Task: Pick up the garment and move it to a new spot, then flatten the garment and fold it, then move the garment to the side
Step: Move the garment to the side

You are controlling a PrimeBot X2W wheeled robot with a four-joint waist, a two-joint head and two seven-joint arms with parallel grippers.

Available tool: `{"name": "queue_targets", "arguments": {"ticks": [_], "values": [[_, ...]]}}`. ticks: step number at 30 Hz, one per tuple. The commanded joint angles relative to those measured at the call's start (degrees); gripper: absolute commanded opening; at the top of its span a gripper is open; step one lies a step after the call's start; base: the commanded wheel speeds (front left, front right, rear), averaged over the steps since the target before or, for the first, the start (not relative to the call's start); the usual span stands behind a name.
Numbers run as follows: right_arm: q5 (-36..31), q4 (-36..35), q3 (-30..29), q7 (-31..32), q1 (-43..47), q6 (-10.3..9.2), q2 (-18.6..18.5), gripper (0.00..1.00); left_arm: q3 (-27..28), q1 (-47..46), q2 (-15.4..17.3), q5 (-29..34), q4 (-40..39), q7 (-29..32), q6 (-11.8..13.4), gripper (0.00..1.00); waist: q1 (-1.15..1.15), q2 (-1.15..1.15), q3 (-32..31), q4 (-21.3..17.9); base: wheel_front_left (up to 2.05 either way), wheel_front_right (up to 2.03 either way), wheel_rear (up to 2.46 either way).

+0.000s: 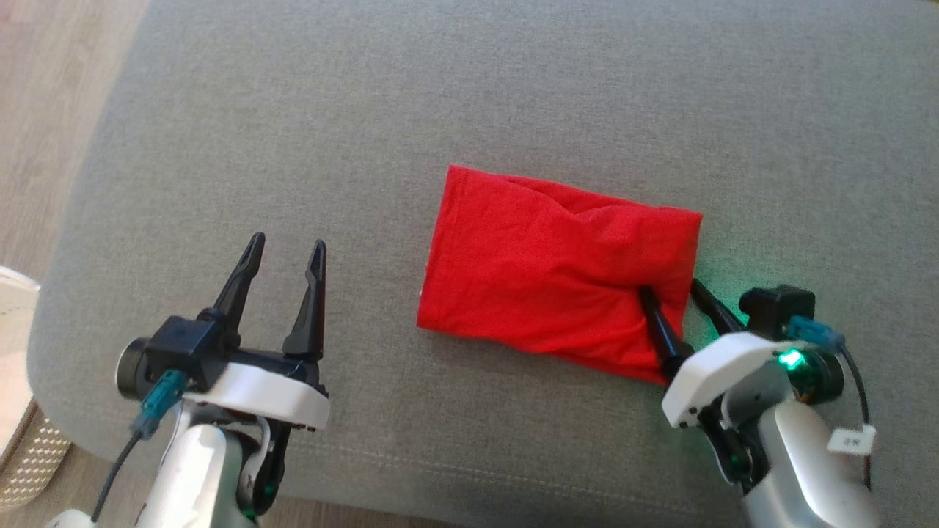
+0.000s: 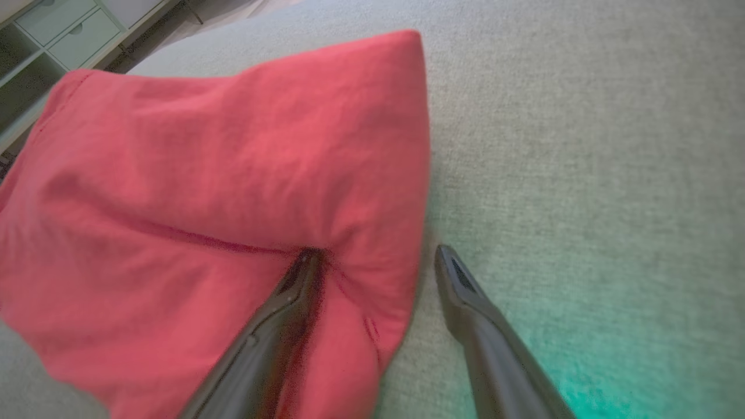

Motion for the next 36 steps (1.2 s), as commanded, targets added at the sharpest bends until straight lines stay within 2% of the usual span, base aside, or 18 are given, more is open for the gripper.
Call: {"name": "queue_targets", "arguments": {"ticks": [1, 2, 8, 10, 17, 22, 31, 36], "values": [[0.54, -0.18, 1.70, 0.89, -1.49, -0.05, -0.15, 0.49, 2.01, -2.10, 0.68, -0.15, -1.45, -0.52, -0.10, 1.00, -0.01, 0.00, 0.31, -0.24, 0.00, 0.00, 0.00], [0.58, -0.10, 2.00, 1.03, -1.81, -0.05, -0.15, 0.00, 2.16, -2.15, 0.73, -0.11, -1.40, -0.57, 0.01, 1.00, -0.01, 0.00, 0.42, -0.56, 0.00, 0.00, 0.00], [-1.60, -2.29, 3.05, 1.21, -2.84, -0.05, -0.28, 0.00, 3.00, -1.95, 1.31, 0.36, -1.83, -0.73, 0.61, 1.00, -0.01, 0.00, 0.40, -4.14, 0.00, 0.00, 0.00], [-2.58, -4.39, 2.72, 1.36, -2.72, -0.05, -1.45, 0.00, 2.97, -1.85, 1.38, 0.46, -2.15, -0.75, 0.60, 1.00, -0.01, 0.00, 0.45, -5.66, 0.00, 0.00, 0.00], [-5.26, -14.06, -1.10, 5.00, -2.99, -0.05, -8.45, 0.00, 3.20, -2.21, 1.96, 0.86, -4.27, -0.77, 0.54, 1.00, -0.01, 0.00, 2.34, -12.46, 0.00, 0.00, 0.00], [-5.37, -19.52, -5.54, 7.59, -7.68, -0.05, -14.09, 0.00, 2.81, -3.48, 2.68, 1.14, -5.24, -0.78, 0.05, 1.00, -0.01, 0.00, 4.66, -16.77, 0.00, 0.00, 0.00], [-3.67, -26.77, -15.10, 14.25, -12.54, -0.05, -26.06, 0.00, 1.66, -6.08, 4.01, 1.73, -6.67, -0.70, -0.55, 1.00, -0.01, 0.00, 8.83, -20.68, 0.00, 0.00, 0.00], [-2.05, -26.42, -17.96, 14.68, -14.46, -0.05, -27.92, 0.00, 1.56, -6.71, 4.73, 1.81, -7.33, -0.36, -0.61, 1.00, -0.01, 0.00, 10.40, -21.49, 0.00, 0.00, 0.00]]}}
